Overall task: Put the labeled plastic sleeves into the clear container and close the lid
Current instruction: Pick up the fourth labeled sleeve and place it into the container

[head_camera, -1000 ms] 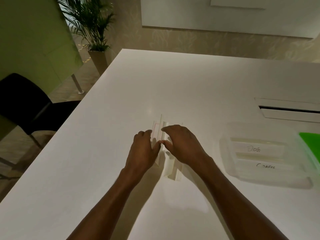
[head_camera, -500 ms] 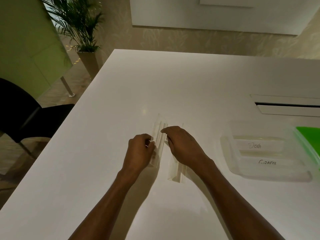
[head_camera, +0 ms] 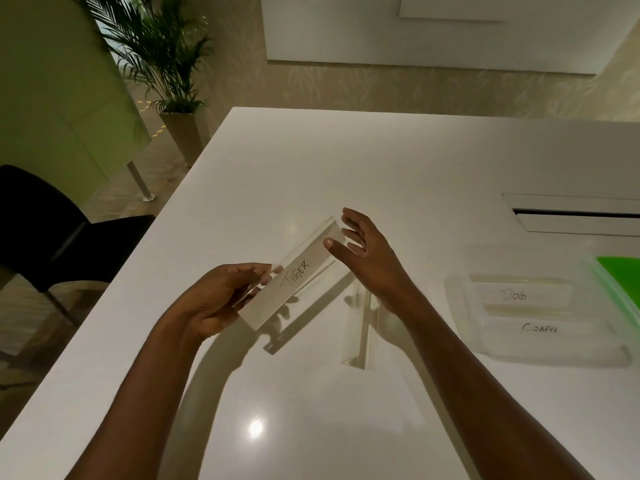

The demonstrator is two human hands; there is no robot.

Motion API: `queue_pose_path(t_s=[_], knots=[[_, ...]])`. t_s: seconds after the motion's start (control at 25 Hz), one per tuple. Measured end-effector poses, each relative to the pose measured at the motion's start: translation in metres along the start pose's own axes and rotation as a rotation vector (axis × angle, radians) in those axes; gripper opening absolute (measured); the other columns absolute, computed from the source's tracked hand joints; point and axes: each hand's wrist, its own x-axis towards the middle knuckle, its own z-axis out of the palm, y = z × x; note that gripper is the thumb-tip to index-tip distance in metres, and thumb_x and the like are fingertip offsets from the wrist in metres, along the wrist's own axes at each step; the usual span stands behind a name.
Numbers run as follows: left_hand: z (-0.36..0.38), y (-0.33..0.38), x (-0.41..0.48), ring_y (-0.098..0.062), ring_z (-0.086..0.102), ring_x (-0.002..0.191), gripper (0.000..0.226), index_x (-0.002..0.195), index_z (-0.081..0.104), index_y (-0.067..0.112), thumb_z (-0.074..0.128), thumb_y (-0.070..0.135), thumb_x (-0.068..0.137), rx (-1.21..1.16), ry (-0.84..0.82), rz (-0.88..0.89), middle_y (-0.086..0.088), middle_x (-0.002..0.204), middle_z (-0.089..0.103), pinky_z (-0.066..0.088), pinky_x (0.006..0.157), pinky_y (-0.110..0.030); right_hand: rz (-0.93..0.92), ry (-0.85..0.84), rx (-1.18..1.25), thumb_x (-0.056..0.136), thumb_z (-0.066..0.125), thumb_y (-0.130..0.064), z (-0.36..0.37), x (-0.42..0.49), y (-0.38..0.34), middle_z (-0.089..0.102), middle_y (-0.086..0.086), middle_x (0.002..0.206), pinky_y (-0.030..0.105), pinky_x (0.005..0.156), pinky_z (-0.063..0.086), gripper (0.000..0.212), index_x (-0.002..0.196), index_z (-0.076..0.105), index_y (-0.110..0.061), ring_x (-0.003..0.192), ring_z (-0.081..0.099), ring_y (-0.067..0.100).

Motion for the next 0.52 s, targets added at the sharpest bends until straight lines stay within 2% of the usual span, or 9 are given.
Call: queue_pose_path(t_s=[0.08,0.2,0.32,0.4,0.52], knots=[[-0.003,0.004,-0.007,-0.032,0.078,0.087,0.04,0.128,0.072,0.003,0.065,0.025,0.094,-0.03,-0.129,-0.078,-0.022,0.113,0.077,0.065,0.066,-0.038,0.058,-0.087,0.16,0.086,0.075,-0.052,-0.003,0.005,-0.003,0.055,-0.006,0.152,0.046,0.114,0.046,0.073,0.15,0.042,-0.038,0.135,0.055,0.015],[-0.007,0.008,-0.012,-0.03,0.079,0.084,0.043,0.134,0.067,0.002,0.062,0.022,0.096,-0.068,-0.211,-0.161,-0.023,0.109,0.075,0.067,0.062,-0.037,0.024,-0.202,0.373,0.094,0.074,-0.031,-0.003,0.007,-0.001,0.068,0.002,0.137,0.057,0.109,0.049,0.051,0.141,0.057,-0.026,0.124,0.066,0.031],[-0.006,0.009,-0.014,-0.03,0.079,0.085,0.045,0.132,0.068,0.001,0.066,0.027,0.096,-0.044,-0.255,-0.164,-0.024,0.11,0.075,0.066,0.061,-0.036,-0.013,-0.159,0.489,0.094,0.073,-0.013,0.003,0.004,0.001,0.067,0.019,0.131,0.057,0.111,0.047,0.038,0.13,0.063,-0.007,0.125,0.061,0.044],[-0.009,0.01,-0.014,-0.029,0.076,0.094,0.047,0.13,0.071,0.006,0.067,0.038,0.096,0.088,-0.229,-0.088,-0.025,0.119,0.073,0.065,0.067,-0.035,-0.004,-0.105,0.519,0.093,0.073,-0.009,0.004,0.001,-0.002,0.068,0.023,0.127,0.054,0.111,0.048,0.035,0.126,0.065,-0.003,0.123,0.063,0.043],[-0.01,0.014,-0.017,-0.03,0.074,0.108,0.055,0.131,0.072,0.015,0.046,0.055,0.103,0.198,-0.164,0.01,-0.019,0.13,0.072,0.062,0.077,-0.035,0.002,-0.027,0.507,0.09,0.077,-0.013,0.002,-0.003,-0.006,0.069,0.024,0.124,0.052,0.109,0.051,0.035,0.123,0.068,-0.005,0.117,0.068,0.039]])
